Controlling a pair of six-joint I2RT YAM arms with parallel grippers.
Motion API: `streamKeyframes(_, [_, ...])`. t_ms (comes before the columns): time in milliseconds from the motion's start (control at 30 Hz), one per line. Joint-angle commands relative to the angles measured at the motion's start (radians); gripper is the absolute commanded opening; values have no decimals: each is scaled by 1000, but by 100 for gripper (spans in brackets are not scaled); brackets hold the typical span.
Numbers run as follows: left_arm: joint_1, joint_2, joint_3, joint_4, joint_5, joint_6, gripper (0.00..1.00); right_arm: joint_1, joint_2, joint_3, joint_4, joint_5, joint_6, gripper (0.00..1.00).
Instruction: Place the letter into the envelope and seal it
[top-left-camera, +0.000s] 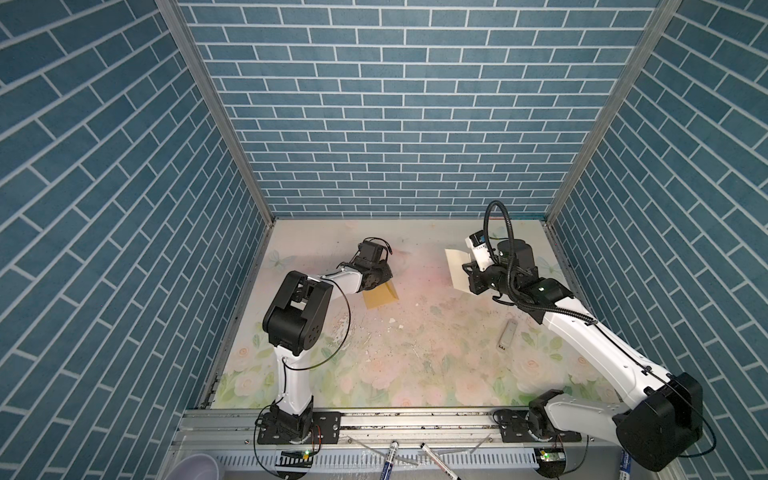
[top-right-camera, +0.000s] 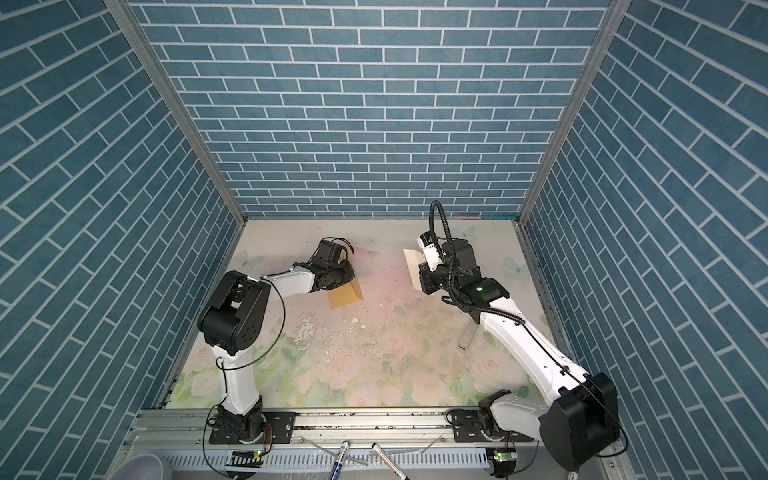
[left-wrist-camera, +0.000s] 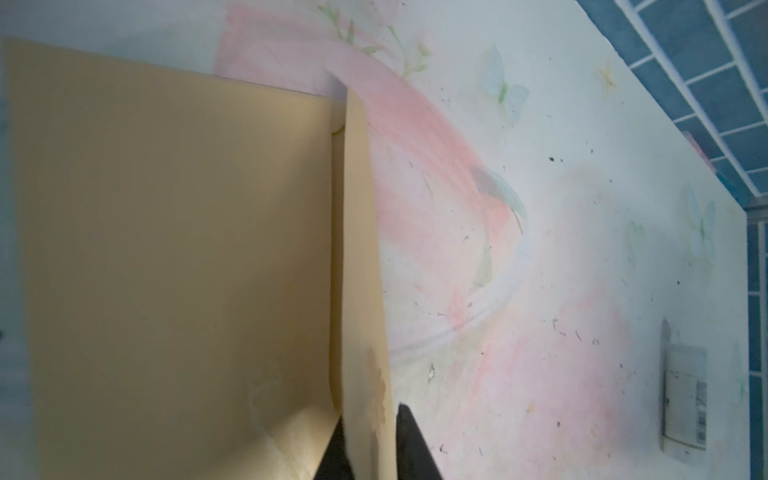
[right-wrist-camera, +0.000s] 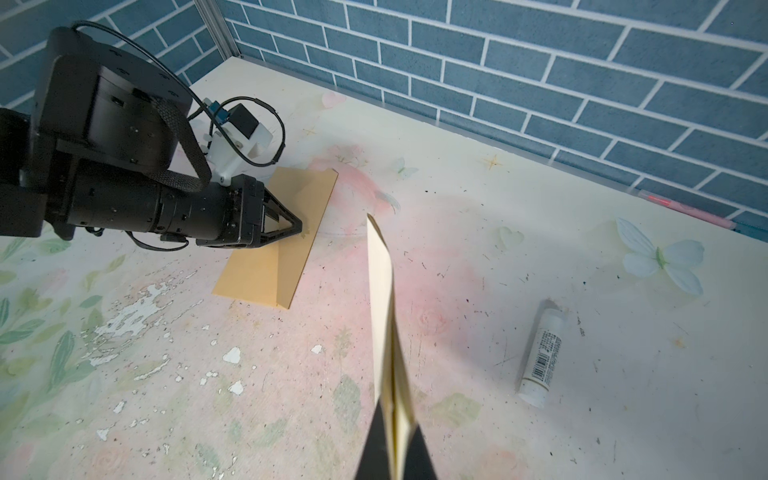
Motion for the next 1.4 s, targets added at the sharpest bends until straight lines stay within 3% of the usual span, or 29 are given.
streamKeyframes(0, [6, -14, 11, -8, -18, 8, 5, -4, 8, -3, 22, -6, 10, 0])
streamKeyframes(67, [6, -52, -11, -24, -42, 1, 0, -3, 9, -1, 21, 1, 24, 0])
streamKeyframes(200, [-7, -175, -70, -87, -127, -19, 0, -3, 11, 0, 10, 16, 52, 0])
streamKeyframes(467, [-137, -340, -65, -380, -332, -77, 0, -3, 8, -9, 24, 0, 74, 0])
streamKeyframes(667, [-263, -295, -2, -544, -416, -185, 0, -3, -5, -21, 26, 5, 80, 0])
streamKeyframes(867, [-356, -183, 22, -518, -420, -246, 0, -3, -22, -28, 7, 25, 81, 0])
streamKeyframes(1133, [-391, -64, 58, -444, -352, -254, 0, -4, -43, -45, -10, 38, 80, 0])
streamKeyframes(1267, [-391, -73, 67, -427, -357, -224, 13, -5, -46, -45, -15, 38, 86, 0])
streamKeyframes(1367, [-390, -113, 69, -418, -379, -174, 37, -5, -47, -41, -12, 32, 96, 0])
